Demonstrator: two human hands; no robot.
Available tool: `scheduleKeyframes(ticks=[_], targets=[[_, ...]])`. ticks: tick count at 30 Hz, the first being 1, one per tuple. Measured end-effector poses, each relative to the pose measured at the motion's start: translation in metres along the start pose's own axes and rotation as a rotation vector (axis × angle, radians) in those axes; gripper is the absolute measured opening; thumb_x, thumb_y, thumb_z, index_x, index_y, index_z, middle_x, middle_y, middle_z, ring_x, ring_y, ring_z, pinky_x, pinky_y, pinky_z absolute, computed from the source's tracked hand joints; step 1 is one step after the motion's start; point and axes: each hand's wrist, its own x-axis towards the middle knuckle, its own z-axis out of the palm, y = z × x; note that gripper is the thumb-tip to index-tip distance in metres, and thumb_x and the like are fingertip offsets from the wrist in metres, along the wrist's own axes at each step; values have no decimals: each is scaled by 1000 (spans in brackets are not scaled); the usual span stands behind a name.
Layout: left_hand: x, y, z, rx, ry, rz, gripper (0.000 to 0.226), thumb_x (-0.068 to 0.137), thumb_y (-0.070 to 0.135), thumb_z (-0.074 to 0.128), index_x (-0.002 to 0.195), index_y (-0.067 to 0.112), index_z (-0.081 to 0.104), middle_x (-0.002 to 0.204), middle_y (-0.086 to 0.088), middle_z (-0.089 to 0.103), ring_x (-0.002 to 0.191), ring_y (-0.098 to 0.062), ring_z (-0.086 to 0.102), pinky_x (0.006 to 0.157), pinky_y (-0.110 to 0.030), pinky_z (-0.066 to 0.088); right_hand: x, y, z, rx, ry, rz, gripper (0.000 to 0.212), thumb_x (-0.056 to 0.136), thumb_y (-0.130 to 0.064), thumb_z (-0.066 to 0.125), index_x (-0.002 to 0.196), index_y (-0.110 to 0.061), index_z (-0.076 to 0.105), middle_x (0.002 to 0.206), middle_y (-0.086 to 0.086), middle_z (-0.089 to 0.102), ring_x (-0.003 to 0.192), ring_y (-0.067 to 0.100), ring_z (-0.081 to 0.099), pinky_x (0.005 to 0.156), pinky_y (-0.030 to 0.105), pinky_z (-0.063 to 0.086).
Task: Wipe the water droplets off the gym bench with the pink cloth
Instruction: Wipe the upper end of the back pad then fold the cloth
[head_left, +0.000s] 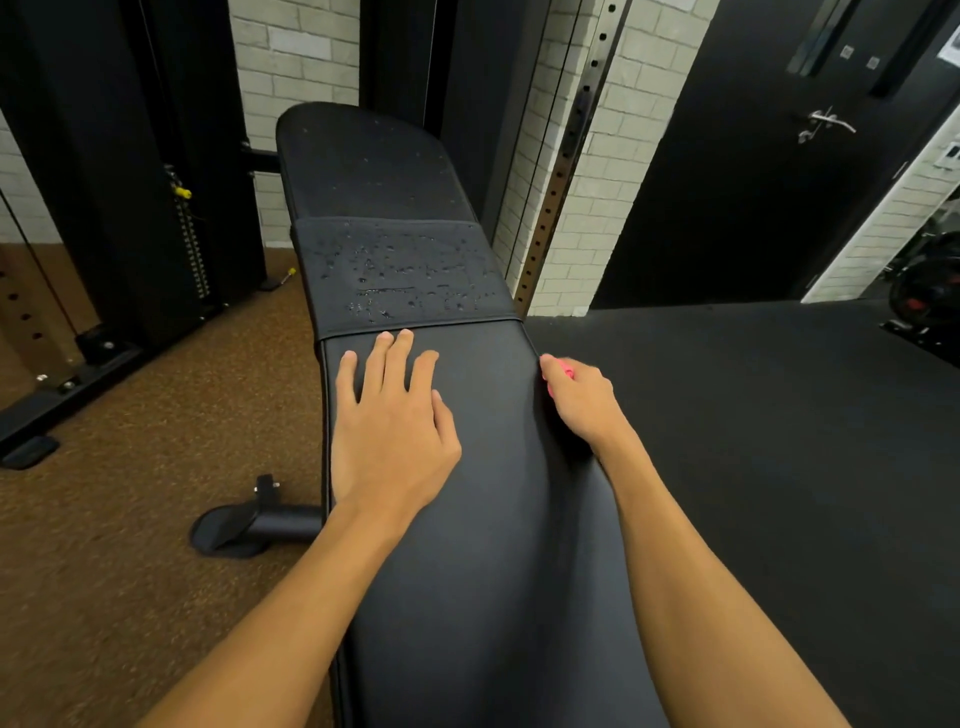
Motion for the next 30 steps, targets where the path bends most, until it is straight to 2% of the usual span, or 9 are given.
scheduleKeyframes(ticks=[4,7,9,13,16,18,21,26,30], targets=[[0,0,0,-5,5,-2,47,102,31,46,147,18,54,164,-10,44,157,-28,34,129,-54,21,21,-16,11,46,12,-91,34,108,-47,43,100,-27,70,96,-5,68,101,21,60,96,40,45],[1,-1,0,-9,12,1,47,102,31,47,146,18,55,163,-9,45,156,-28,34,128,-54,21,19,-5,7,120,-30,-66,38,106,-54,48,133,-39,71,117,-15,72,115,8,65,110,36,46],[1,-2,1,-12,19,2,47,101,31,47,146,18,55,163,-9,45,156,-28,35,128,-55,21,6,9,2,109,-40,-29,39,106,-55,49,138,-41,68,123,-16,71,120,7,64,114,36,45],[2,-6,3,-5,31,5,46,102,31,47,145,17,54,163,-10,45,155,-28,34,128,-55,20,-28,36,-7,103,-35,17,26,108,-57,48,125,-49,66,112,-21,69,121,11,64,111,36,45],[0,-4,4,-10,35,15,45,103,30,46,145,16,54,163,-11,44,155,-30,35,128,-56,21,-65,57,-17,82,-11,57,19,109,-55,47,107,-50,66,105,-17,68,115,14,64,102,34,45],[-3,-4,5,-20,37,19,45,103,30,45,145,15,53,163,-12,44,155,-31,34,128,-55,20,-87,75,-22,75,13,78,22,109,-52,47,98,-52,66,100,-14,68,111,15,63,101,33,45],[-6,-5,6,-33,38,35,47,104,31,42,147,14,52,164,-13,42,155,-32,33,129,-56,19,-122,102,-28,82,49,141,22,109,-52,47,107,-50,69,97,-14,67,106,14,62,99,31,44],[-8,-7,5,-45,25,52,50,105,33,38,149,13,49,168,-14,37,158,-34,28,131,-56,14,-171,139,-34,69,120,222,28,108,-53,48,92,-44,70,88,-14,64,97,9,61,102,33,44],[-10,-8,6,-56,21,61,50,105,35,37,150,14,48,169,-13,36,159,-34,26,131,-57,13,-209,165,-38,49,182,322,45,108,-53,47,65,-45,56,75,-14,58,84,13,54,89,35,42]])
